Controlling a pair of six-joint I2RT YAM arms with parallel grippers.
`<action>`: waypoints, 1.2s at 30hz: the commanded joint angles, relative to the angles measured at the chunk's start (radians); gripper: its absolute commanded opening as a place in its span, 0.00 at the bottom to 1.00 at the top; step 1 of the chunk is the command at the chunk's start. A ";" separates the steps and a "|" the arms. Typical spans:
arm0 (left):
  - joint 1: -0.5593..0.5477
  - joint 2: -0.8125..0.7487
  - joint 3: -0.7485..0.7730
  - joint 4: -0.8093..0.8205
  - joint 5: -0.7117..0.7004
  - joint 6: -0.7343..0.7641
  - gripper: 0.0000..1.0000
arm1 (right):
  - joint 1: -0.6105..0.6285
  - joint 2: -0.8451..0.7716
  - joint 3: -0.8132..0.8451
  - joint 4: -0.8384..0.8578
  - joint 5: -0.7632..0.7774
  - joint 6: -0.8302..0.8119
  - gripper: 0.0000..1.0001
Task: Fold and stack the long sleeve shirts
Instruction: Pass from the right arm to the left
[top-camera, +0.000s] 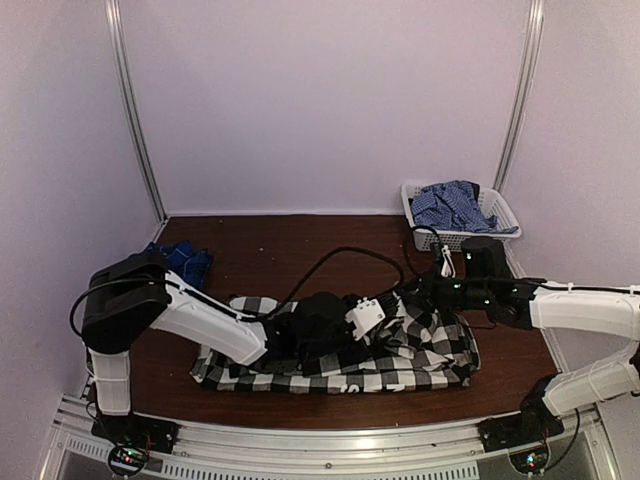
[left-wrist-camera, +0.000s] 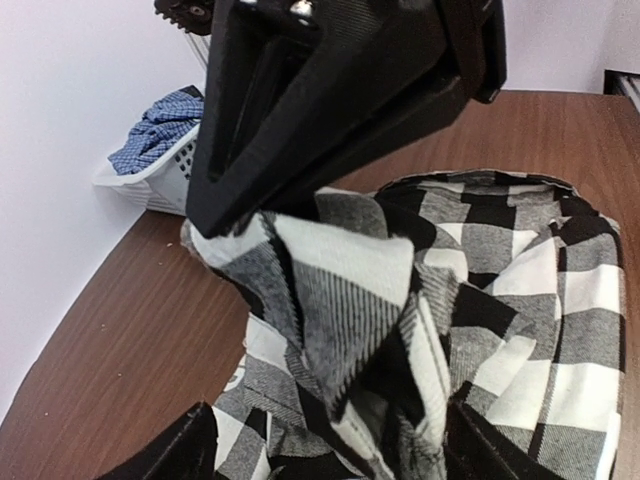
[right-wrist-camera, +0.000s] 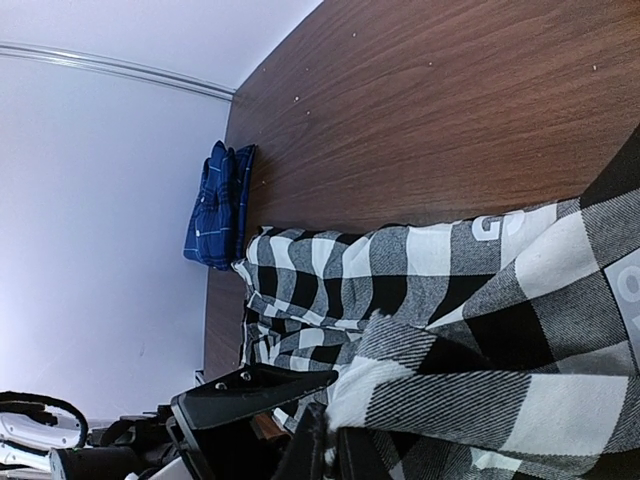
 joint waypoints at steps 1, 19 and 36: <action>0.045 -0.084 -0.027 -0.025 0.225 -0.119 0.82 | -0.003 -0.012 -0.002 0.009 0.012 -0.023 0.08; 0.279 -0.063 -0.047 0.140 0.971 -0.956 0.80 | -0.004 -0.125 -0.105 0.189 -0.113 -0.069 0.00; 0.359 0.116 0.015 0.407 1.100 -1.156 0.78 | -0.003 -0.171 -0.149 0.302 -0.188 -0.014 0.00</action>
